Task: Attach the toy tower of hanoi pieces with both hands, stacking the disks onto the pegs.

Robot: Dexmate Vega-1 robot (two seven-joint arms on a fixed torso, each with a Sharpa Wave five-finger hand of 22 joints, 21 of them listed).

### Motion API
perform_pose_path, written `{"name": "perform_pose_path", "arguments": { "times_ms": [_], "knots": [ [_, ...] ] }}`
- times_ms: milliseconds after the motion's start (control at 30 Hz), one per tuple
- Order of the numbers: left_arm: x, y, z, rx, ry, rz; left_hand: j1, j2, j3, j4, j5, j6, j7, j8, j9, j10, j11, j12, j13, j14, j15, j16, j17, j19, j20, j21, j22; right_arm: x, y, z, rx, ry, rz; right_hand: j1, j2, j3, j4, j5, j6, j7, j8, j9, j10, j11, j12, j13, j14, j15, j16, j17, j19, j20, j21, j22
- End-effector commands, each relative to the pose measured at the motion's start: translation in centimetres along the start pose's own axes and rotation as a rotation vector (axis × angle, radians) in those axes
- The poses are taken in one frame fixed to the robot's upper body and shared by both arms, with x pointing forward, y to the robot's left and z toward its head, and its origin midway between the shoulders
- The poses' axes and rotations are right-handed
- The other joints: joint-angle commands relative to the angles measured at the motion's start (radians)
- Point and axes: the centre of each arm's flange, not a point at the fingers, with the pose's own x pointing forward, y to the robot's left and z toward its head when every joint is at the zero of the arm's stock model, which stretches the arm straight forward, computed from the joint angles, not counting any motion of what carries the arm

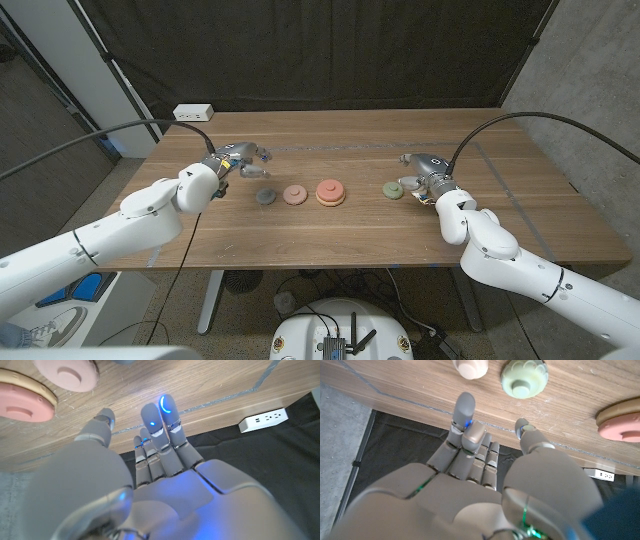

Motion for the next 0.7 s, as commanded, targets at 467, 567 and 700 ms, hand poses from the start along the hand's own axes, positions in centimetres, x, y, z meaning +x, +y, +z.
{"name": "perform_pose_path", "arguments": {
  "times_ms": [467,567,700],
  "knots": [
    [1.4,-1.6,3.0,0.111,-0.136,-0.101,0.005,-0.005,-0.005,0.004,-0.003,-0.008,-0.004,0.002,0.0,-0.007,-0.001,0.0,-0.001,-0.012,-0.057,-0.004,-0.002,-0.012,-0.137,0.001,0.003,0.0,0.2,0.3,-0.001,-0.006,0.015,-0.007,0.012,0.0,0.008,0.008,-0.001,0.003,-0.004,-0.001,0.018,-0.002,0.004,0.007,-0.005,-0.033,-0.006,0.001,-0.001,-0.072,0.0,0.0],
    [1.6,-1.8,3.2,0.115,-0.147,-0.109,0.005,-0.005,-0.006,0.004,-0.003,-0.008,-0.004,0.003,0.0,-0.005,0.001,0.001,-0.001,-0.011,-0.057,-0.001,-0.001,-0.012,-0.137,0.001,0.003,0.0,0.1,0.3,-0.006,-0.008,0.016,-0.008,0.013,0.0,0.009,0.008,-0.002,0.002,-0.005,-0.001,0.017,-0.003,0.003,0.008,-0.005,-0.033,-0.007,0.002,0.0,-0.072,0.001,0.002],
    [1.7,-2.0,3.5,0.129,-0.16,-0.131,0.005,-0.007,-0.007,0.004,-0.003,-0.012,-0.005,0.002,-0.001,-0.009,0.0,0.0,-0.001,-0.01,-0.057,0.001,0.001,-0.013,-0.137,0.001,0.002,0.0,0.0,0.3,-0.007,-0.006,0.014,-0.009,0.014,0.0,0.009,0.009,-0.002,0.003,-0.006,-0.001,0.018,-0.002,0.003,0.008,-0.006,-0.033,-0.009,0.0,-0.001,-0.072,0.001,0.002]
  ]
}}
